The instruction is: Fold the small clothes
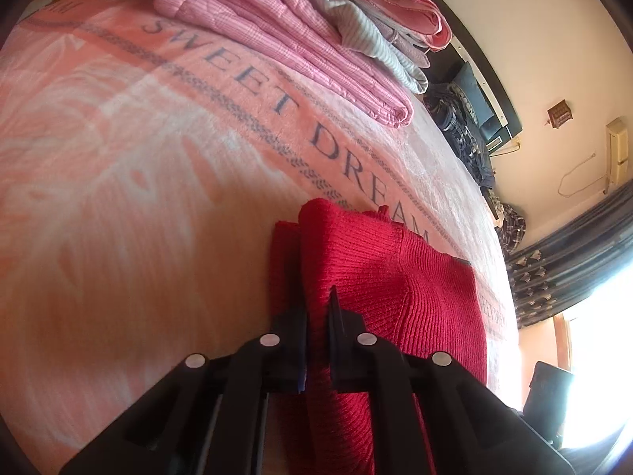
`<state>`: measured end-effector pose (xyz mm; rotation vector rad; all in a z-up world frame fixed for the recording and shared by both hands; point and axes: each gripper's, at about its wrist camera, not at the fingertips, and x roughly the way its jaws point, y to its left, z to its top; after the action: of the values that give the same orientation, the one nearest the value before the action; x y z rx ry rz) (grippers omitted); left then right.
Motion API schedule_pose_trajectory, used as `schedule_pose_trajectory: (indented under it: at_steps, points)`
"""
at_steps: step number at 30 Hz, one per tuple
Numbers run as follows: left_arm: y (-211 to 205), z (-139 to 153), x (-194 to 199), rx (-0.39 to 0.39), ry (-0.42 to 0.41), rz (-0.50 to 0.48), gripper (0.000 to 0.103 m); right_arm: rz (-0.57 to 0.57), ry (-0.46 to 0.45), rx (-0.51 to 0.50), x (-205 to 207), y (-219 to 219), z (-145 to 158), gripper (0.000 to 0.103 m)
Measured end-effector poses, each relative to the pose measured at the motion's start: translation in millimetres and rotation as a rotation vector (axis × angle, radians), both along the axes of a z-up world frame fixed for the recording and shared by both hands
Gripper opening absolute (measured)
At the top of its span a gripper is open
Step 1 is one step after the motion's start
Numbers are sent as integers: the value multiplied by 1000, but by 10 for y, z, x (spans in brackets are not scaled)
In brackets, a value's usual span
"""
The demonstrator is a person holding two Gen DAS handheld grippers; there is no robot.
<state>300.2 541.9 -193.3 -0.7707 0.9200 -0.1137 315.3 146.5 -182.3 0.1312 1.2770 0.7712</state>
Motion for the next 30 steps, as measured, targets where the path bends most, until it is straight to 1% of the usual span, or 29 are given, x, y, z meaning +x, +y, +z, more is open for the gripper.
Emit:
schedule_pose_trajectory:
  at_steps: [3,5,6,7,8,10,12,15,18,20,26,30]
  points:
    - [-7,-35,55,-45,-5,-14,9,2,-1,-5,4,11,8,58]
    - [12,-3,67,-58,2,-25,18,3,3,0,11,2,8,58]
    - [32,23,49,-67,2,-27,33,1,9,8,19,-10,11,58]
    - [43,52,26,-73,3,-29,43,-6,20,19,26,-31,17,58]
    - [60,81,-9,-80,6,-32,47,-16,34,36,37,-63,29,58]
    - [88,112,-114,-91,27,-42,58,-33,47,70,61,-132,77,59]
    - [120,88,-219,-106,59,-55,59,-48,46,91,94,-196,126,60]
    - [153,-30,-343,-198,70,-70,60,-84,75,139,165,-290,134,61]
    - [144,-67,-328,-248,65,-83,62,-91,100,168,217,-296,112,61]
    - [124,-99,-270,-300,69,-94,63,-86,111,180,230,-280,90,61]
    - [-23,-127,-84,-287,81,-155,75,-83,146,212,275,-239,13,62]
    - [-80,-127,18,-307,81,-175,76,-96,165,236,317,-239,-33,64]
